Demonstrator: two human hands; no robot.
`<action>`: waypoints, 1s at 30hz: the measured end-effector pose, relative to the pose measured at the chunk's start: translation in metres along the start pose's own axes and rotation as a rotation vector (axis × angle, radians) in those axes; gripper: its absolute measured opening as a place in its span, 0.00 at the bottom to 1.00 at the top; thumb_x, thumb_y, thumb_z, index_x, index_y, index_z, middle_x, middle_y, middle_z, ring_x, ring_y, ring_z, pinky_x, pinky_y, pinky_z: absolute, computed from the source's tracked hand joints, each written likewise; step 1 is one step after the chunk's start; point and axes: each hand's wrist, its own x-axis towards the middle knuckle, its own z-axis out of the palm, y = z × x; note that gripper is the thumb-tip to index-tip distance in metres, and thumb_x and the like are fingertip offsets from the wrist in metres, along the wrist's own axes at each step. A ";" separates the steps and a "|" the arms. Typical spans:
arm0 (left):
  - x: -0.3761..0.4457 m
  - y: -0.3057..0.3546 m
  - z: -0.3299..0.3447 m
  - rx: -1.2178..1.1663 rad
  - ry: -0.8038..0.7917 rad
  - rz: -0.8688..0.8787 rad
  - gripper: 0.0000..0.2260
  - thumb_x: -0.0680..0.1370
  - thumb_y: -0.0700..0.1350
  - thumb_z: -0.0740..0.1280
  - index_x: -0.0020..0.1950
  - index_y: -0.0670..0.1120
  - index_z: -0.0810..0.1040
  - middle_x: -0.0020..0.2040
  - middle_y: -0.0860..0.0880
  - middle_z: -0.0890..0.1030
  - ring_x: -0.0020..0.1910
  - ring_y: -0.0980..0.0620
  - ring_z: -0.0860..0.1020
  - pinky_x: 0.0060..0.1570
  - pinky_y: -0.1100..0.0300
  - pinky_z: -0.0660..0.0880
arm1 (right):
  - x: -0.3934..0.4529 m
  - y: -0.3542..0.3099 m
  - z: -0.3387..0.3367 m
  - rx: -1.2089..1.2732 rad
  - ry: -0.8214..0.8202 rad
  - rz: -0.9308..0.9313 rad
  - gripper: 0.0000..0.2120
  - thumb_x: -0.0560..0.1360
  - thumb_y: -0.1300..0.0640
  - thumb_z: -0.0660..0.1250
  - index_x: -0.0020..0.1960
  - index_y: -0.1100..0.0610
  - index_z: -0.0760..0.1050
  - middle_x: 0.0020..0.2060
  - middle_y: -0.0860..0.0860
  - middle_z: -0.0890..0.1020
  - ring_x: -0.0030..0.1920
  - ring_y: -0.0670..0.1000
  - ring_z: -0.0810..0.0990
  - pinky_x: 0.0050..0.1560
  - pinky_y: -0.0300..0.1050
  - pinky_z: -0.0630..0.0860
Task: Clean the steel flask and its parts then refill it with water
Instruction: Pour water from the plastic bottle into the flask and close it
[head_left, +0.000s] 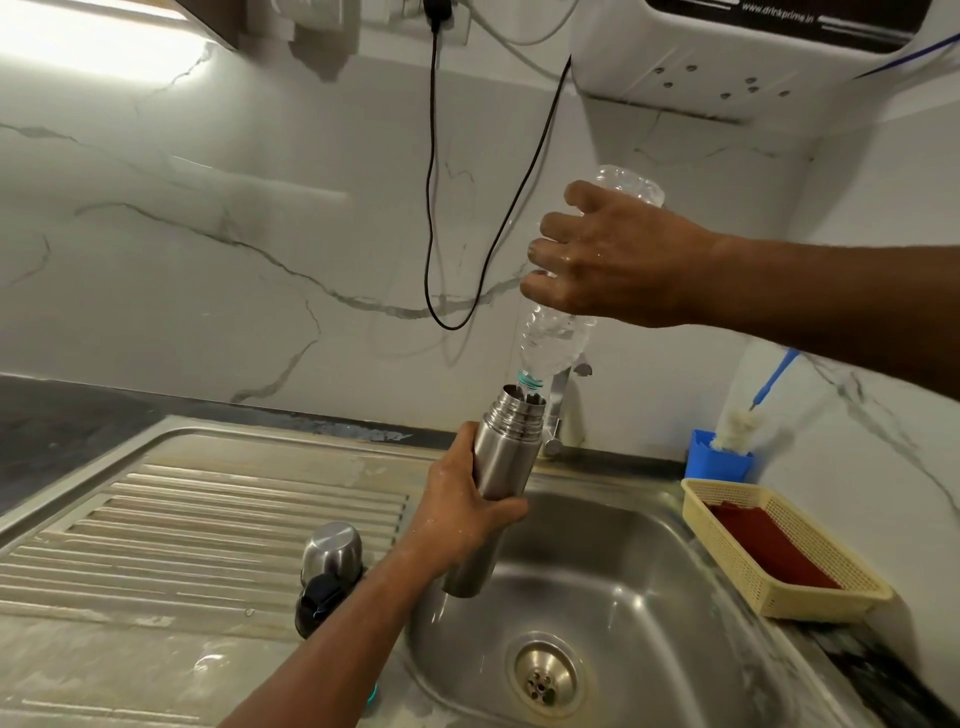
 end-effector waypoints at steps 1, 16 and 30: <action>0.000 0.000 0.000 -0.002 0.004 0.003 0.29 0.69 0.44 0.82 0.61 0.57 0.69 0.51 0.57 0.78 0.47 0.58 0.80 0.38 0.75 0.76 | 0.001 0.001 0.000 0.001 0.009 -0.007 0.13 0.78 0.65 0.51 0.58 0.59 0.70 0.48 0.57 0.79 0.49 0.59 0.78 0.58 0.59 0.72; -0.001 0.001 0.000 -0.040 0.031 -0.009 0.30 0.69 0.45 0.82 0.61 0.59 0.68 0.51 0.57 0.78 0.47 0.57 0.80 0.37 0.75 0.75 | -0.001 0.007 0.001 0.031 -0.008 0.039 0.11 0.81 0.63 0.57 0.62 0.60 0.69 0.50 0.59 0.80 0.52 0.61 0.80 0.63 0.62 0.72; -0.001 0.001 0.001 -0.031 0.027 -0.022 0.32 0.69 0.44 0.82 0.63 0.61 0.66 0.52 0.59 0.77 0.48 0.59 0.79 0.35 0.75 0.75 | -0.001 0.009 0.004 0.044 0.016 0.092 0.10 0.82 0.62 0.53 0.60 0.62 0.67 0.48 0.60 0.80 0.50 0.61 0.80 0.61 0.61 0.72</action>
